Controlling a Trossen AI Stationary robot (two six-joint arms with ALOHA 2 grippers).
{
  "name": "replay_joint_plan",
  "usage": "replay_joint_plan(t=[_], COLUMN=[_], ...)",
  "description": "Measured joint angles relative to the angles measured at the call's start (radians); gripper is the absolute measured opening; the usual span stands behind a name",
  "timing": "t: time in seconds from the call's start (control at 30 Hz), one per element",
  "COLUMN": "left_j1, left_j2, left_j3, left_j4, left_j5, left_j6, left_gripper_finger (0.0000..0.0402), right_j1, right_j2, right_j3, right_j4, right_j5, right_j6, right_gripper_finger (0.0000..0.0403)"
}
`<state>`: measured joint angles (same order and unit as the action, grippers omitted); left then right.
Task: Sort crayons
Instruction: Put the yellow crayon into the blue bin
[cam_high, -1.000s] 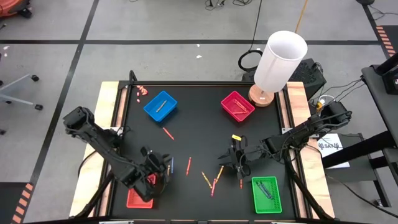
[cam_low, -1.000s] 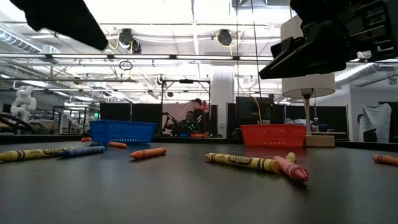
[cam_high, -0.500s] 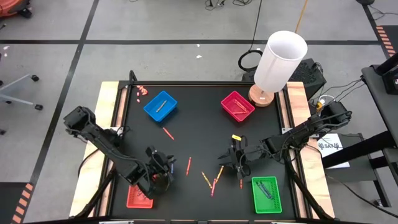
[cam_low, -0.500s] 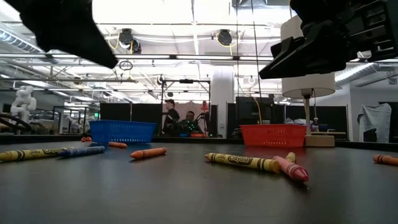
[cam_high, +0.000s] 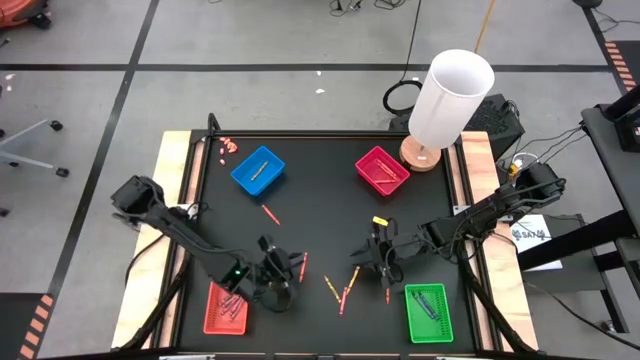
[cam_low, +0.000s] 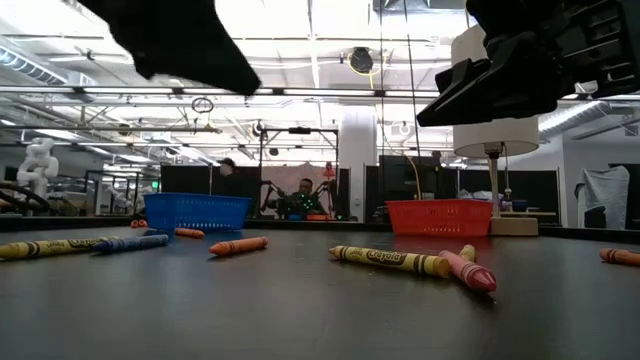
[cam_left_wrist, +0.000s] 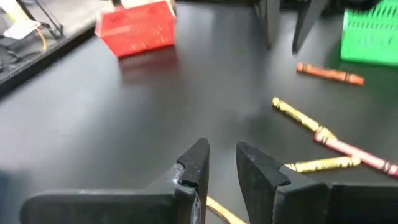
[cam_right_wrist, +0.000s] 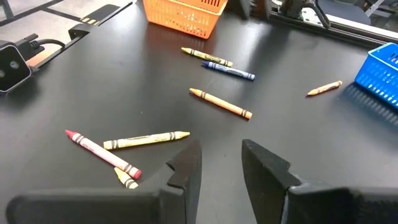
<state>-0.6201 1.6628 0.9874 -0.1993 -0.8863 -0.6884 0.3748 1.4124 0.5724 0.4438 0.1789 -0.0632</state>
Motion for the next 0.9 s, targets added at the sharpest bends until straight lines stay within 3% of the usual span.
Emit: replay_joint_plan(t=[0.43,0.57,0.9], left_j1=[0.040,0.040,0.060], left_j2=[0.094,0.094,0.093], left_j3=[0.000,0.000,0.000], left_j4=[0.071,0.124,0.164], left_j5=[0.195,0.252,0.251], left_j6=[0.032,0.094,0.179], left_gripper_finger=[0.0081,0.0081,0.0081], right_j1=[0.041,0.060,0.078], right_j2=[0.000,0.000,0.066], right_j3=[0.000,0.000,0.000], right_j4=[-0.075,-0.095,-0.082], right_j5=[-0.210,-0.205,-0.203], right_j6=[0.076,0.106,0.153], right_gripper_finger=[0.0100,0.0100,0.0100])
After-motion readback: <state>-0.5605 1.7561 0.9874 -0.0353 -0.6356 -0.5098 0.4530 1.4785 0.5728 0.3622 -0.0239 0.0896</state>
